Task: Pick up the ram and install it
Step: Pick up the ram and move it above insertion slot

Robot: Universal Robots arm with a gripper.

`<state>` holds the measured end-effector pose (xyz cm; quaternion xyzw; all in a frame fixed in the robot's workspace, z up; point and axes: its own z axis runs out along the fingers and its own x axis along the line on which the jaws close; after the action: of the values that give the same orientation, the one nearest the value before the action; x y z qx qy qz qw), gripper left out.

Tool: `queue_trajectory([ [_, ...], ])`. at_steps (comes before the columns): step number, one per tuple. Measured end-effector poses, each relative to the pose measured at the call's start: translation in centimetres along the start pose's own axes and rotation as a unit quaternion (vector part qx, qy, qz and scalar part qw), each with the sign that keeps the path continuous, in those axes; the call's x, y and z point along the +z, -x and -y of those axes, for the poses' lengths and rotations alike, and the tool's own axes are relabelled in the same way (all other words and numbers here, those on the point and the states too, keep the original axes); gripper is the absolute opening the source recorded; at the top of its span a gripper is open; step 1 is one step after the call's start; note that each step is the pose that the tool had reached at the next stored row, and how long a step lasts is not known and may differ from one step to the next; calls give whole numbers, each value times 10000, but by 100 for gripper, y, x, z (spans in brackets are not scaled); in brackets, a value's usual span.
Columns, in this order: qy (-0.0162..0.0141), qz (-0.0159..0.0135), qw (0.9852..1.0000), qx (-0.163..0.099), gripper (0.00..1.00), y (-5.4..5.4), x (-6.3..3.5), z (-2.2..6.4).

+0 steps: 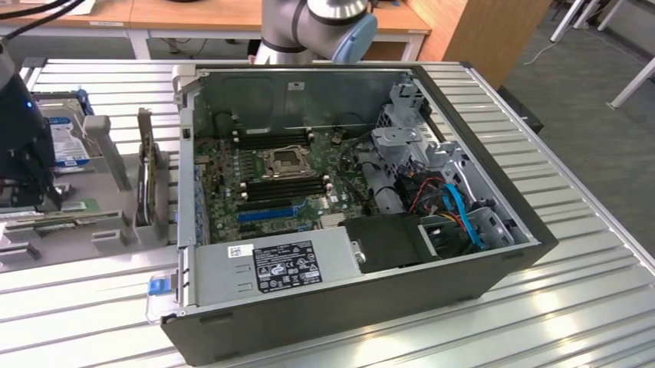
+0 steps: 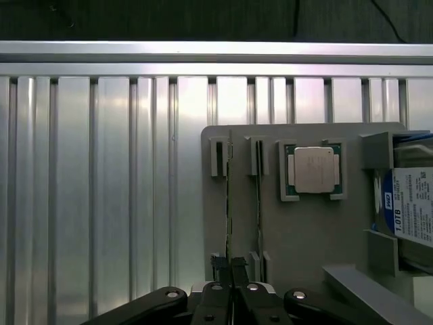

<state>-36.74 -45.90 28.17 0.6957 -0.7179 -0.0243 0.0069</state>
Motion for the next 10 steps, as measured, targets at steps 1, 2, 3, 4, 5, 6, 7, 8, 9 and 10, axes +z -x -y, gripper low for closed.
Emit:
queue_trajectory([
  [1, 0, 0, 10000, 0, 12, 1, -32, -1],
  [2, 0, 0, 10000, 0, 12, 2, -64, -3],
  [3, 0, 0, 10000, 0, 12, 2, -94, -4],
  [4, 0, 0, 10000, 0, 12, 3, -124, -5],
  [5, 0, 0, 10000, 0, 12, 4, -153, -7],
  [6, 0, 0, 10000, 0, 12, 4, -180, -8],
  [7, 0, 0, 10000, 0, 12, 5, -204, -9],
  [8, 0, 0, 10000, 0, 12, 5, -228, -10],
  [9, 0, 0, 10000, 0, 12, 6, -249, -11],
  [10, 0, 0, 10000, 0, 12, 6, -270, -12],
])
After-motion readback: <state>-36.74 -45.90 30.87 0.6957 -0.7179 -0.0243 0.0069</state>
